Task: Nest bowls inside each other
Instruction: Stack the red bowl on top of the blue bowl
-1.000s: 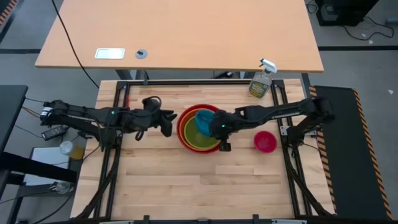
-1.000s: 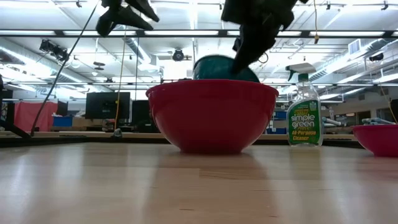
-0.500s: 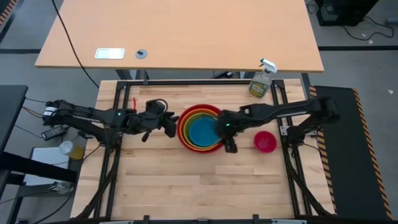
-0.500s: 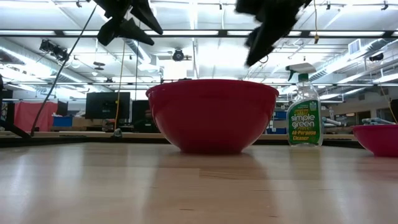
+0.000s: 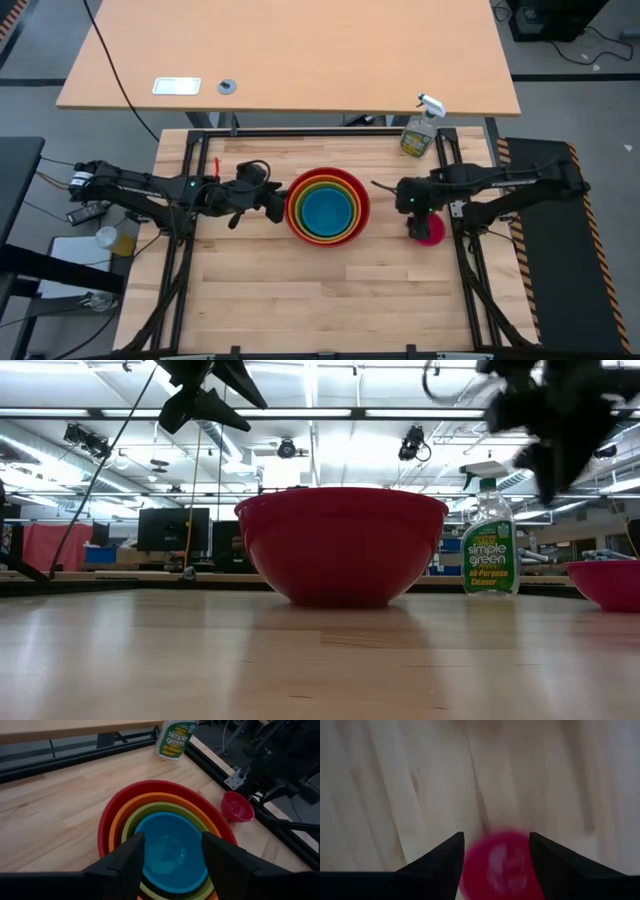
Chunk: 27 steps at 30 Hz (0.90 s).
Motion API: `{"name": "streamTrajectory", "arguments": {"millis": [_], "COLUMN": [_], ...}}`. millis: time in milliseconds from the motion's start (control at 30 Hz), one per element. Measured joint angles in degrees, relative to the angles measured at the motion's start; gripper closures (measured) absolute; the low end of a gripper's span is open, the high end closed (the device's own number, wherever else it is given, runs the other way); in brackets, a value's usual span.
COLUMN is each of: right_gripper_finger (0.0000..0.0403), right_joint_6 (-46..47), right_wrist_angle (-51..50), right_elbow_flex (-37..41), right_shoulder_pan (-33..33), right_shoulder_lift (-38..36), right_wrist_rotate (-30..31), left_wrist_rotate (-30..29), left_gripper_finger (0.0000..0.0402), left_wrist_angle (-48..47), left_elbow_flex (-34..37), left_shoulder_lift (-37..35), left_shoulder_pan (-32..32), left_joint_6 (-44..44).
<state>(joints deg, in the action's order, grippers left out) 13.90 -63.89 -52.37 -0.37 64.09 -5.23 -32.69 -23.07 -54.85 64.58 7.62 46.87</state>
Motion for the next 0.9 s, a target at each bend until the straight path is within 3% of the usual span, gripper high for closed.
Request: {"name": "streamTrajectory", "arguments": {"millis": [267,667,767,900], "right_gripper_finger": [0.0176,0.0184,0.0212,0.0294], "right_joint_6": [0.8,-9.3,-10.7,-11.1], "right_wrist_angle": [-5.3,-3.7,-2.7,-2.0], "right_elbow_flex": [6.1,6.5,6.5,6.5], "right_shoulder_pan": [-3.3,-10.8,-11.5,-11.8], "right_shoulder_lift": [6.1,18.9,20.4,21.1], "right_wrist_rotate": [2.7,8.8,8.8,7.4], "left_wrist_rotate": [0.0,0.0,0.0,0.0], "left_gripper_finger": [0.0205,0.0205,0.0205,0.0205], "left_wrist_angle": [0.1,0.1,0.1,0.1], "left_elbow_flex": [0.0,0.0,0.0,0.0], "left_shoulder_lift": [0.0,0.0,0.0,0.0], "left_shoulder_pan": [-0.7,-0.7,-0.7,-0.7], "left_joint_6": [-1.1,-1.2,-1.2,-1.2]}}
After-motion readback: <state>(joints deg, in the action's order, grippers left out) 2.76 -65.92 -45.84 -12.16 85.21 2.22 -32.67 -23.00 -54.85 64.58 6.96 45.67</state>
